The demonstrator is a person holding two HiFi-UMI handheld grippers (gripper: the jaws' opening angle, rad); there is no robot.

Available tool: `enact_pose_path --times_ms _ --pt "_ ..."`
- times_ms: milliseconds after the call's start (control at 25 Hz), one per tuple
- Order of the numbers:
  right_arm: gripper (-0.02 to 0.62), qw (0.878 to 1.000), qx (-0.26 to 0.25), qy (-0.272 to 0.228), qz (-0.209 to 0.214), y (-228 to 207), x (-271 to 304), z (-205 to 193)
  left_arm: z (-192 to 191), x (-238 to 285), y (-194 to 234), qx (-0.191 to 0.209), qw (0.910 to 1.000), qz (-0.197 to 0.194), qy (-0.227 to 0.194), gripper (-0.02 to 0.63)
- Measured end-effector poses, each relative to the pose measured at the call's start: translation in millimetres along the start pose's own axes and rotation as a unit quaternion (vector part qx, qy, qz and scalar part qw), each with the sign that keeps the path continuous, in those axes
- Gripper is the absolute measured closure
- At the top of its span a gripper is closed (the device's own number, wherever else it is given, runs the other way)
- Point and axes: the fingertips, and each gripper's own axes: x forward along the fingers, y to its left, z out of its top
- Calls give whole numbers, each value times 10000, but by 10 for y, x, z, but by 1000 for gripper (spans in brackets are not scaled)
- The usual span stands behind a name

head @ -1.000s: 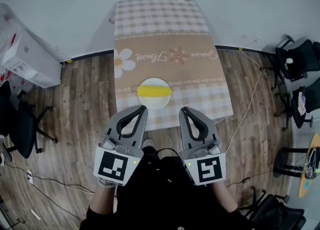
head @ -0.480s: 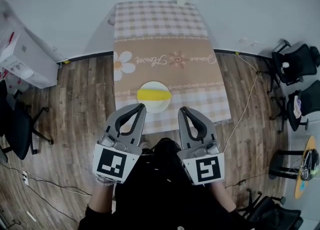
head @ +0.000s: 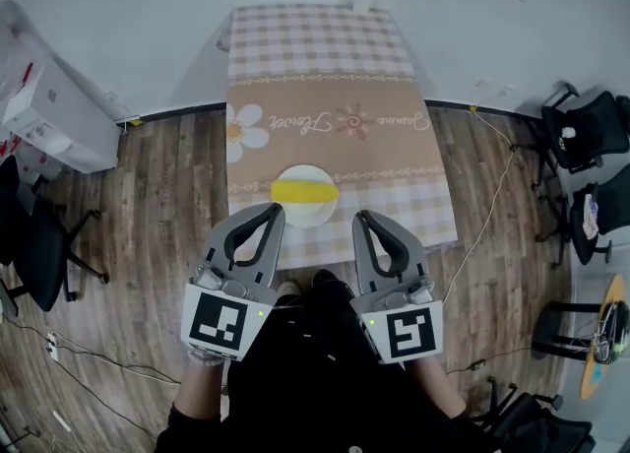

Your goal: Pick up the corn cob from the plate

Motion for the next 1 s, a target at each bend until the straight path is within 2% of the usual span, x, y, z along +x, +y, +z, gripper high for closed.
enact_pose_path --times_ms 480,720,880,1000 --pt "551 9993 -9 37 362 -235 250 0 89 293 79 -46 9996 262 102 594" --pt "551 9991 1 54 416 -319 288 4 82 379 132 -22 9993 338 183 594" --pt "551 9990 22 117 427 -347 286 -56 33 458 144 171 9990 293 286 594" --pt "551 9990 68 156 405 -363 270 -103 -45 548 144 503 9981 122 341 594"
